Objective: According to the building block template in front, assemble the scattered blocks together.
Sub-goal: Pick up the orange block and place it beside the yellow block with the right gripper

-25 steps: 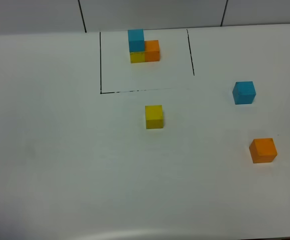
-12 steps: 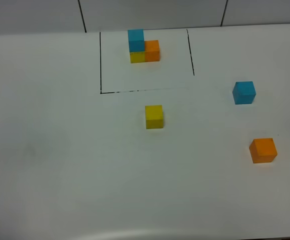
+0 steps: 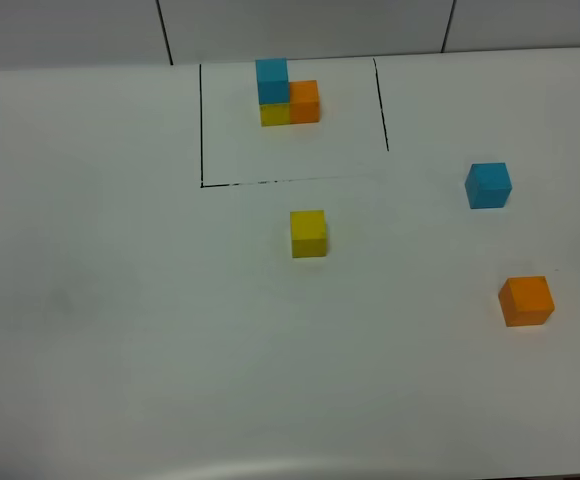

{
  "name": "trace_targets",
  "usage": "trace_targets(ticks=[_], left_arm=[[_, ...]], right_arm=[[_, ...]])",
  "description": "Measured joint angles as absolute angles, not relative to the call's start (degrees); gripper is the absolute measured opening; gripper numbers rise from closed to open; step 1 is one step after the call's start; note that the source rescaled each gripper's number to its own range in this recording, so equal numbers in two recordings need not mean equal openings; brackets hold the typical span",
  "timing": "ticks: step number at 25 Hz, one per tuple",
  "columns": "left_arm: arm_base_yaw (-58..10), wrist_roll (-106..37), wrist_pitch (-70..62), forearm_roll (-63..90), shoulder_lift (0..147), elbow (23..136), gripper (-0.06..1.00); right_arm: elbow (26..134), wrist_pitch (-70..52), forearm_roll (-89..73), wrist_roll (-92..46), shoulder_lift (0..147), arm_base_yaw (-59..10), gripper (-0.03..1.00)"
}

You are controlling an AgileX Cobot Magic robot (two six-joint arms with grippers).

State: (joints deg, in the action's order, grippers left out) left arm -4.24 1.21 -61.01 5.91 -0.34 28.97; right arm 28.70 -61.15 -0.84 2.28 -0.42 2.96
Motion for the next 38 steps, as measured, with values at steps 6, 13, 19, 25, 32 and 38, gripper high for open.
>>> trace_targets(ticks=[6,13,19,25,32,38], left_arm=[[-1.12,1.21,-61.01,5.91,-0.34,28.97,0.32],[-1.12,1.21,-61.01,5.86,-0.34,28.97,0.30],[-1.12,1.21,-61.01,5.86,-0.34,28.97,0.30],[-1.12,1.26,-61.01,5.86,-0.34,28.97,0.30],[-1.12,1.26,-61.01,5.86,-0.40,28.97,0.30],[-1.12,1.37,-61.01,5.86,-0.40,28.97,0.30]], right_arm=[[28.70,-61.15,-0.84,2.33,-0.42,2.96,0.82],[28.70,-61.15,-0.84,2.45,-0.42,2.96,0.82],[28.70,-61.15,-0.84,2.78,-0.42,2.96,0.82],[28.70,-61.25,-1.32,2.78,-0.42,2.96,0.82],[32.72,-60.26,-8.78,-1.83,13.06,2.96,0.87],[36.43,-55.39,-11.67,-8.08,36.04,2.96,1.00]])
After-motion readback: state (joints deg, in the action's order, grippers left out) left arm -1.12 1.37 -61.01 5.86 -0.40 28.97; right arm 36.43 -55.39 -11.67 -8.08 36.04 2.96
